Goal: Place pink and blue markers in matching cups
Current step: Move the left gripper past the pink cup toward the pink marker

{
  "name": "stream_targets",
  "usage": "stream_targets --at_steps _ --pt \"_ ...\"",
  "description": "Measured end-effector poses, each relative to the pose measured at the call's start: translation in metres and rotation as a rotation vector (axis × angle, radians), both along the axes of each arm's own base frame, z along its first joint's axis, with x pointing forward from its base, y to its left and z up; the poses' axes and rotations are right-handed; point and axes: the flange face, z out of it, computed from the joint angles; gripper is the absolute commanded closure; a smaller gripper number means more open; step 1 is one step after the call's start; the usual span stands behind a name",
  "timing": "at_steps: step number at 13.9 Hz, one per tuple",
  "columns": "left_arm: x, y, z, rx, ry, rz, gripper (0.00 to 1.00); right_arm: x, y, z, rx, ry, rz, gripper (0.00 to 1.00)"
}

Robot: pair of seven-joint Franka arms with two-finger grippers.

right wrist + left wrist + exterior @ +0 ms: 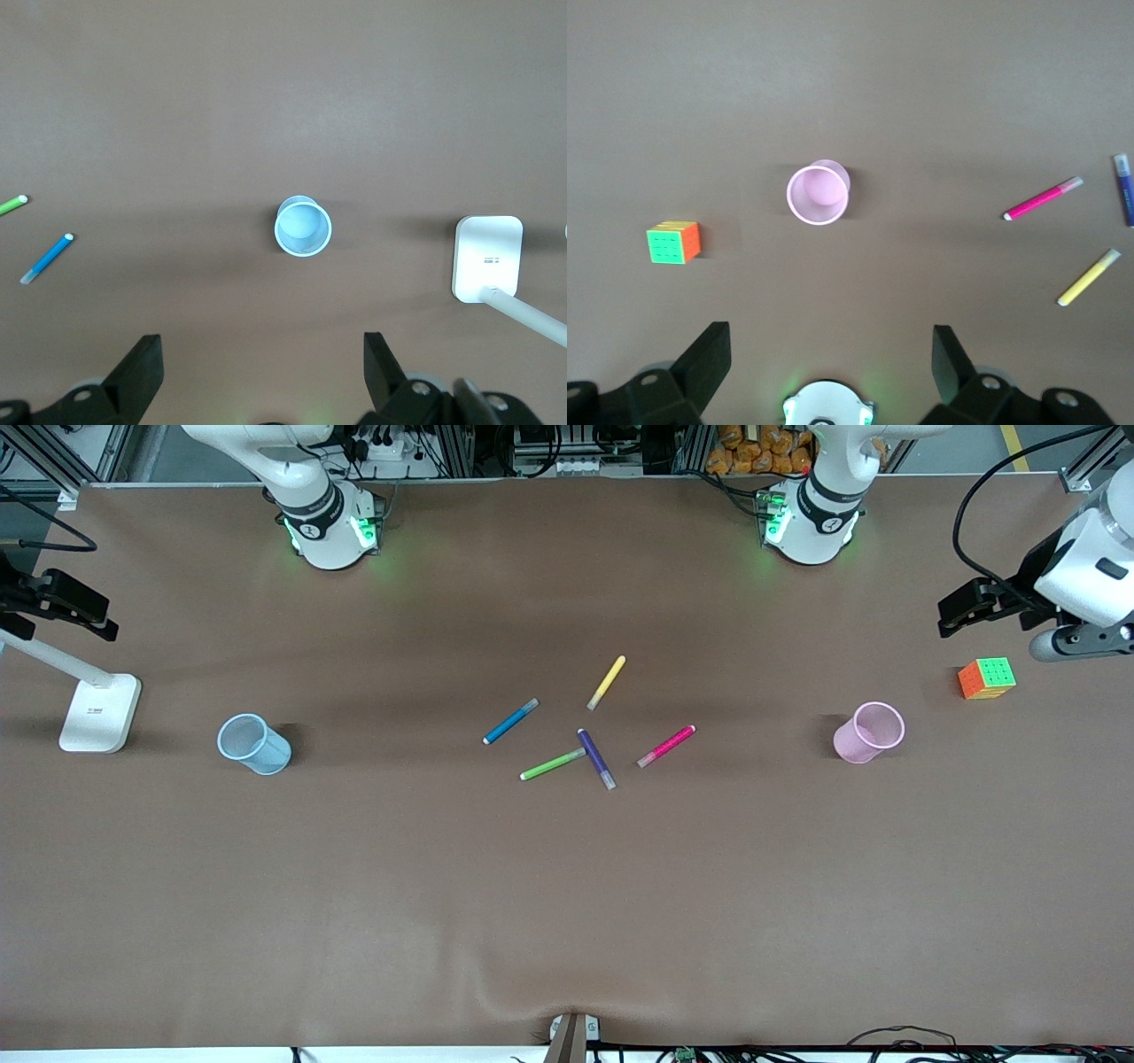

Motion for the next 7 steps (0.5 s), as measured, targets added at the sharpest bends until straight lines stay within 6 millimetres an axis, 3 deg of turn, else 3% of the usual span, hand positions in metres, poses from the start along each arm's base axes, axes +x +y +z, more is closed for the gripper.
stream_targets --at_steps 3,7 --pt "0.009 -0.016 -0.022 -0.002 0.042 -0.018 0.0 0.0 0.0 0.0 0.0 0.002 0.0 0.0" --pt "0.017 -0.062 -0.058 0.014 0.102 -0.034 0.0 0.0 0.0 0.0 0.0 0.004 -0.001 0.0"
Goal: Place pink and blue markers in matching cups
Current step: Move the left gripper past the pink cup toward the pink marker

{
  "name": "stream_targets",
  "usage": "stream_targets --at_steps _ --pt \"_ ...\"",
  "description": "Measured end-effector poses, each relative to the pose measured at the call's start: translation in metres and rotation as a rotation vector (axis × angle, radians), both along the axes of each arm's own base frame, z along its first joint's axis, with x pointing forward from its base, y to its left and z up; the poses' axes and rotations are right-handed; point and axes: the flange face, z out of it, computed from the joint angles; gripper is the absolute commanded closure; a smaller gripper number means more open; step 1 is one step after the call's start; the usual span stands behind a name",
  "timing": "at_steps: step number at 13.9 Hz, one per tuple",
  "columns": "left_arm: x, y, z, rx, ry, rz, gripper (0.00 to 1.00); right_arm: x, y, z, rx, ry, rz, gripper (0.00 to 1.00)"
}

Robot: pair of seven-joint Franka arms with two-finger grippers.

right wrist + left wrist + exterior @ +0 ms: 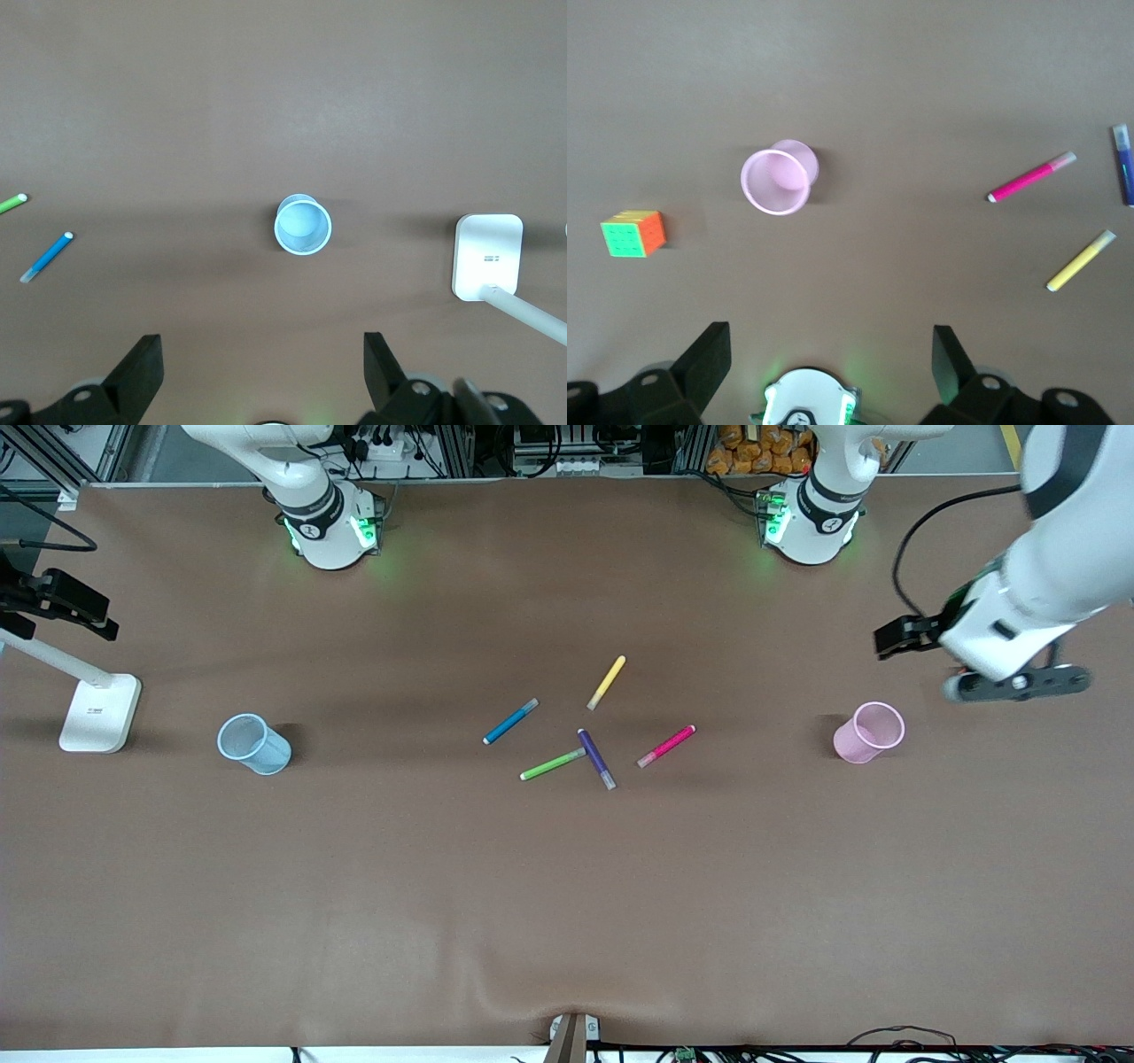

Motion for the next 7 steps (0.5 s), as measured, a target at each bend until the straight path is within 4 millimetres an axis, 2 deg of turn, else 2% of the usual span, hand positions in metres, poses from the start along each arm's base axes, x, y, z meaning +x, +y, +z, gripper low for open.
stream_targets --at_steps 7 --pt "-0.005 -0.079 -0.052 0.023 0.09 -0.048 0.0 0.0 0.0 0.0 0.0 0.001 0.0 0.0"
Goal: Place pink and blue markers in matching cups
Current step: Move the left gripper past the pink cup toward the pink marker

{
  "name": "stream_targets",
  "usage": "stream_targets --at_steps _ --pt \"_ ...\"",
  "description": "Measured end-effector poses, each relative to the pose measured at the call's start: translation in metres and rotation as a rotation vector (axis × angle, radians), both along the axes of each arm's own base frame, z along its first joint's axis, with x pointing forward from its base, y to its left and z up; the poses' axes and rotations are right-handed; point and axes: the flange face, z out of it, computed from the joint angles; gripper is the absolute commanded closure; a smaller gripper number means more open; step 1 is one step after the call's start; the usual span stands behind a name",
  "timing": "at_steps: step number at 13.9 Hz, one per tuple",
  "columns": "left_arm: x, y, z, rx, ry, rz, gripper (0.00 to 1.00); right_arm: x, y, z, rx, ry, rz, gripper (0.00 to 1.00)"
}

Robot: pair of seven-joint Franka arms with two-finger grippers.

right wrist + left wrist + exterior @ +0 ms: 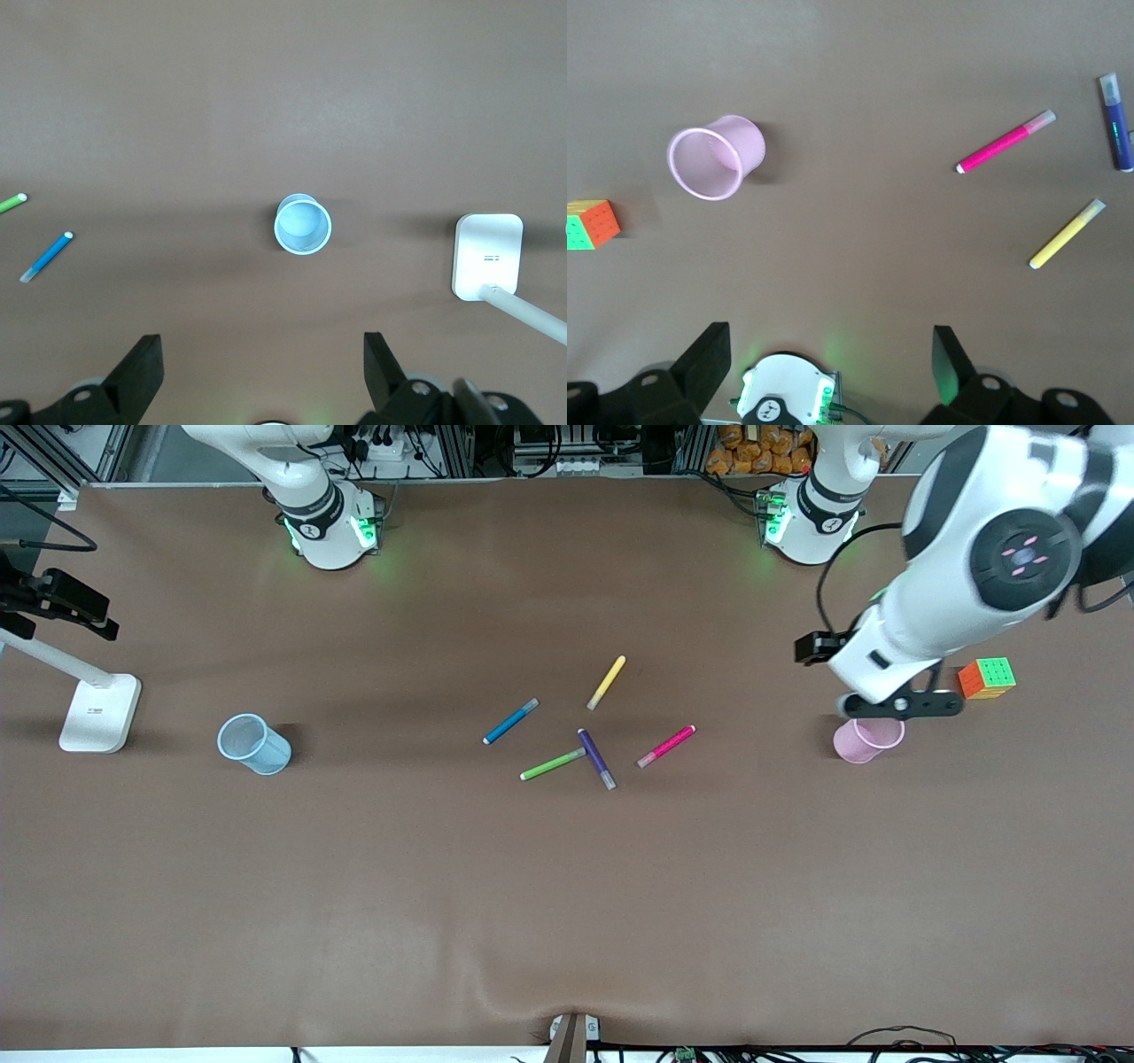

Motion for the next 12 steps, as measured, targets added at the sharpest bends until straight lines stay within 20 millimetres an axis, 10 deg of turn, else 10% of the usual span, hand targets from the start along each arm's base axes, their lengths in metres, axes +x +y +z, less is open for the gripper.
stream_targets --at_steps 4,12 --pt "-0.01 -0.046 -0.041 0.026 0.07 -0.042 0.0 0.0 -0.001 0.0 0.0 0.0 -0.001 0.0" --pt "-0.033 -0.078 -0.118 0.156 0.159 -0.171 0.0 0.0 -0.001 0.0 0.0 0.0 -0.001 0.0"
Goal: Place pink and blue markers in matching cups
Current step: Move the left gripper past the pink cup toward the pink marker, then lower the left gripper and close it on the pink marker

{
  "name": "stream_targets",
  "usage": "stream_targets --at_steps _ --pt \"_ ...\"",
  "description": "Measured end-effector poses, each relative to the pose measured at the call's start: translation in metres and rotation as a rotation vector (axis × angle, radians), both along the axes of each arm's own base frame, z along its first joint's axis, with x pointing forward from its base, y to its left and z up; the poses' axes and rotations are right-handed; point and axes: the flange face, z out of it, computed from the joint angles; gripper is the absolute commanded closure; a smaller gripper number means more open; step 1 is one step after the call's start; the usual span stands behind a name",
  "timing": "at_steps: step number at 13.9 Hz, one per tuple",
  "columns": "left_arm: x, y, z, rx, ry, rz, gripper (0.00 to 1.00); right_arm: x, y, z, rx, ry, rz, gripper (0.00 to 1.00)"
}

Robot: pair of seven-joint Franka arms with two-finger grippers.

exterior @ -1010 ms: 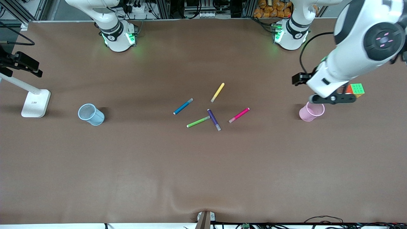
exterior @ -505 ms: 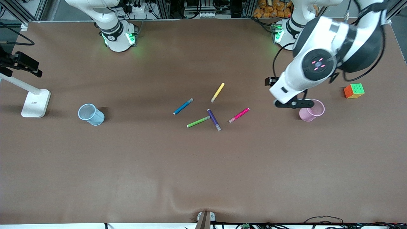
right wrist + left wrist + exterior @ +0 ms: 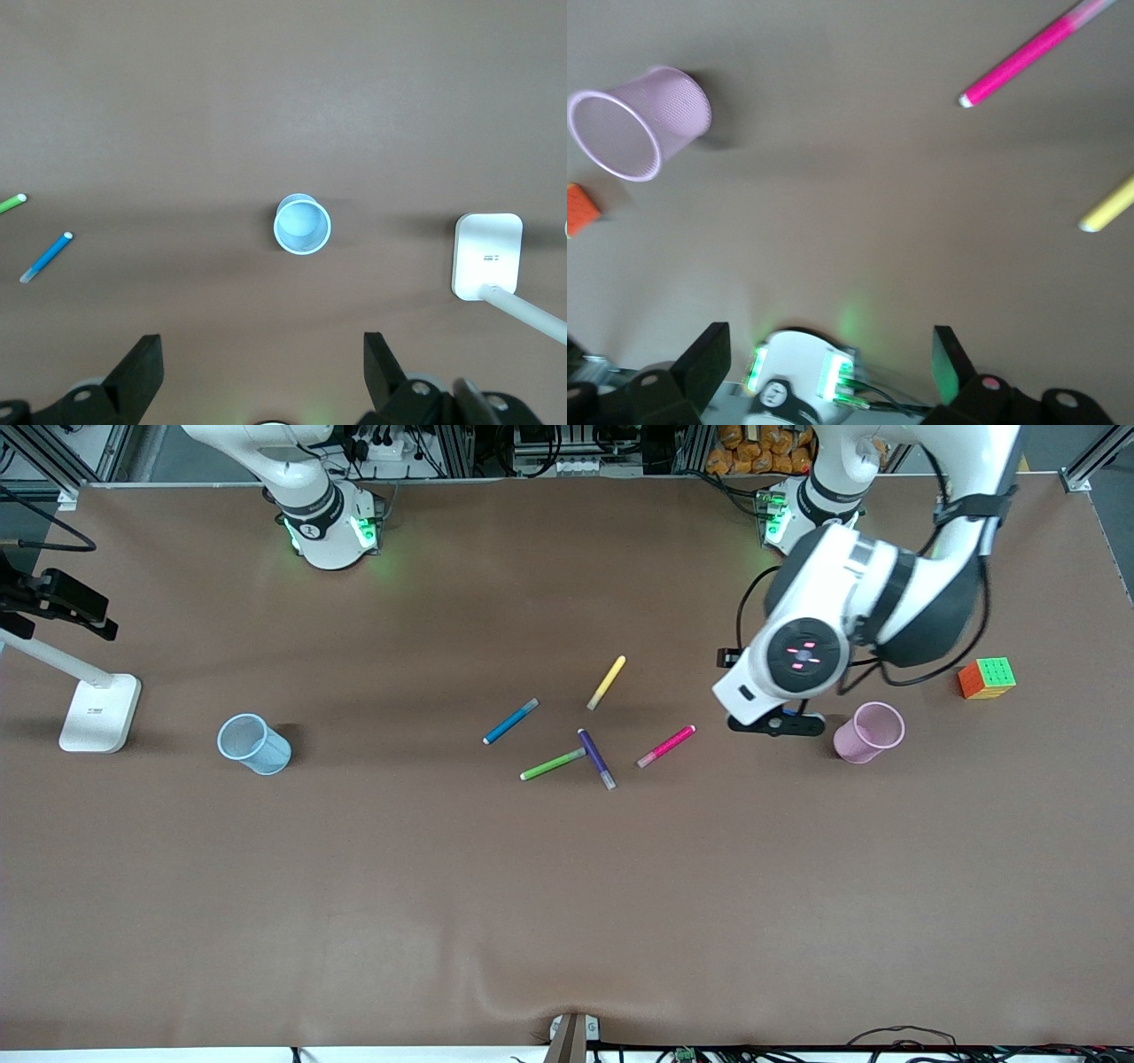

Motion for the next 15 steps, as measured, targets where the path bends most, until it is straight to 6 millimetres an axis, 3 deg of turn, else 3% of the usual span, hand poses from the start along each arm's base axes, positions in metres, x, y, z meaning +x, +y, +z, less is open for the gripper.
stream_targets --at_steps 4,8,9,15 --pt "-0.024 -0.04 -0.051 0.021 -0.032 -0.16 0.0 0.0 0.0 0.0 0.0 0.0 0.0 0.0" --pt "-0.053 -0.118 -0.092 0.061 -0.071 -0.399 0.0 0.0 0.0 0.0 0.0 0.0 0.001 0.0" --pt "-0.056 -0.13 -0.1 0.064 -0.069 -0.423 0.0 0.0 0.001 0.0 0.0 0.0 0.001 0.0" --pt "-0.025 -0.136 -0.149 0.004 0.019 -0.493 0.0 0.0 0.001 0.0 0.0 0.001 0.001 0.0"
